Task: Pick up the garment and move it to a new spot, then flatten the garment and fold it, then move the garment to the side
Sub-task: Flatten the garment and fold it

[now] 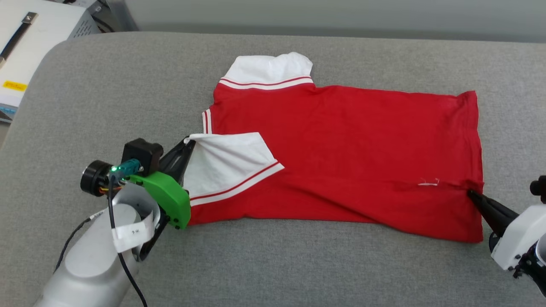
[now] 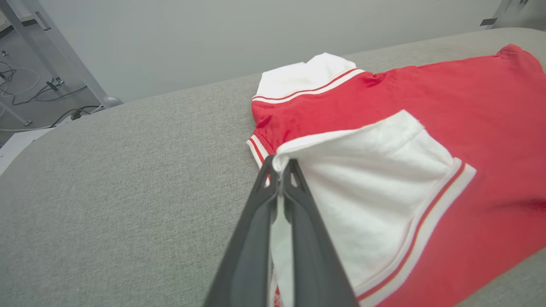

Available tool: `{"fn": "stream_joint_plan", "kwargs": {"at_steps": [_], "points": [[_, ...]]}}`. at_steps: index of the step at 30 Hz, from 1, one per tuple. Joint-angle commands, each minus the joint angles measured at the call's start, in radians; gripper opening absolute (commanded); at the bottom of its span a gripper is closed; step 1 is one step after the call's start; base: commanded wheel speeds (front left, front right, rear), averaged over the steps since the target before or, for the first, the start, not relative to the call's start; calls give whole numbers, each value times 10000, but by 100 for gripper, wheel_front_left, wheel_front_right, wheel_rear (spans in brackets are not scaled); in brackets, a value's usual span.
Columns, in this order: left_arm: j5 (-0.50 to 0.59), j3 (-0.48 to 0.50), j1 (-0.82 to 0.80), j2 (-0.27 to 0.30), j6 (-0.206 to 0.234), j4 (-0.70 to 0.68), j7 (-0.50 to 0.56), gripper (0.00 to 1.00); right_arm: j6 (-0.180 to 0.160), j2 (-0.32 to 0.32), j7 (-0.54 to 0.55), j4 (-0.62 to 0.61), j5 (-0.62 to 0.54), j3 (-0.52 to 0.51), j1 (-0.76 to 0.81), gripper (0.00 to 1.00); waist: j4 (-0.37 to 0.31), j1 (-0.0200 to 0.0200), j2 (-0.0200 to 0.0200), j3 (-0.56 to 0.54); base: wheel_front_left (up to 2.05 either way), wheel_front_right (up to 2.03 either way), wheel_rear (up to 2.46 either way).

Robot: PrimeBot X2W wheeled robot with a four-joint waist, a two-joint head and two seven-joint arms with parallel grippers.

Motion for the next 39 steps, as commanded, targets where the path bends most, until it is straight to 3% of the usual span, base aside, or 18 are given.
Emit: {"fn": "stream_joint_plan", "kwargs": {"at_steps": [1,12,21,22,23,24,25,34,39], "points": [[71,-56,-454,-68,-113,391,-112,0,-7,40,-27,133,101,55,-394,0,-128,0,0,630,0,0,0],[121,-981,-2125,-626,-505,3701,-590,0,-7,226,-309,1223,47,1137,-2109,0,-440,0,0,1417,0,0,0],[-802,-2152,-2111,-980,-523,4868,-769,0,-7,279,-820,1879,119,1915,-2613,0,-504,0,0,1313,0,0,0],[-946,-2255,-2118,-982,-523,4939,-789,29,-7,262,-904,1912,143,1979,-2630,0,-479,0,0,1250,0,0,0],[-1028,-2328,-2148,-967,-523,4997,-807,44,-7,245,-972,1930,161,2022,-2637,20,-448,0,0,1190,0,0,0],[-1132,-2394,-2197,-948,-523,5040,-836,100,-7,224,-1071,1934,192,2057,-2633,84,-404,0,0,1110,0,0,0],[-1227,-2437,-2236,-924,-523,5046,-859,100,-7,201,-1172,1922,213,2065,-2622,100,-363,0,0,1037,0,0,0],[-1848,-2989,-3144,94,-524,4116,-819,100,-7,-347,-1906,1220,382,1689,-1997,100,76,0,0,382,0,0,0],[-2567,-3615,-3627,777,-525,2972,541,100,-7,-571,-1903,842,349,1300,-1527,100,244,0,0,110,0,0,0]]}}
